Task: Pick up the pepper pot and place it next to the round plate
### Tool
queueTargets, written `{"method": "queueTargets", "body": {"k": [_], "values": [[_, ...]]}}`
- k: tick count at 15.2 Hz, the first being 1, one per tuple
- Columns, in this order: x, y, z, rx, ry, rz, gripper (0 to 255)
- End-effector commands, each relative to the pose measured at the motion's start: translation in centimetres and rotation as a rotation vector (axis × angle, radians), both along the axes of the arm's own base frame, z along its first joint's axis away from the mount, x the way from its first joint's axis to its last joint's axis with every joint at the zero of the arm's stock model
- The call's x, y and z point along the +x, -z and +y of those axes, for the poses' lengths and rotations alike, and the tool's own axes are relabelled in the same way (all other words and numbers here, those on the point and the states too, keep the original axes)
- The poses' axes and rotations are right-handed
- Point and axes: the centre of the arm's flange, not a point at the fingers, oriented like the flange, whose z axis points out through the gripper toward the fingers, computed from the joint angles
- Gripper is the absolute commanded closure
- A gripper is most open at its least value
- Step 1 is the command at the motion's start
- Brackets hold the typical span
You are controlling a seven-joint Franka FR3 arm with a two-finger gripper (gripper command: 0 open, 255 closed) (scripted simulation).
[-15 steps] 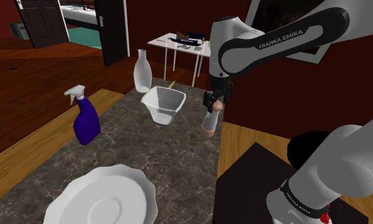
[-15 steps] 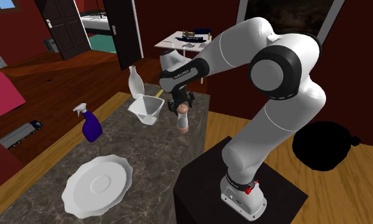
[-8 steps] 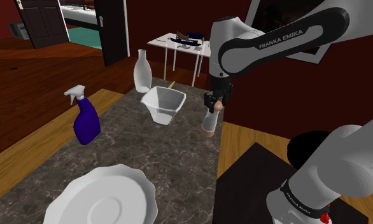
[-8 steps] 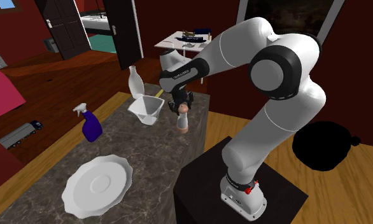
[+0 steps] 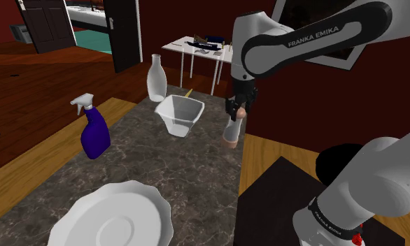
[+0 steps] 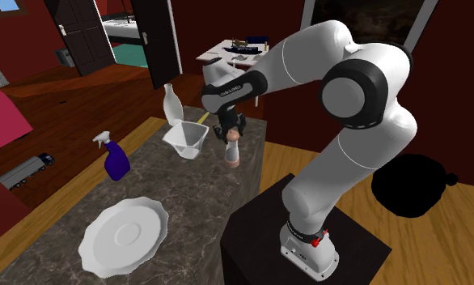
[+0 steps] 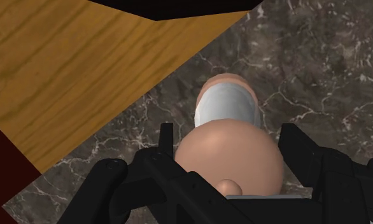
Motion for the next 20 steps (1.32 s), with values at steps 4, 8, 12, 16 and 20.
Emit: {"method": "queueTargets", "body": {"k": [4, 8, 12, 16, 20], "values": [[0.1, -2.6, 0.0, 0.000, 0.000, 0.000, 255], [0.1, -4.7, 0.0, 0.000, 0.000, 0.000, 255], [0.1, -6.8, 0.0, 0.000, 0.000, 0.000, 255], [0.1, -8.9, 0.0, 0.000, 0.000, 0.000, 255], [0.1, -11.0, 0.0, 0.000, 0.000, 0.000, 255]]}}
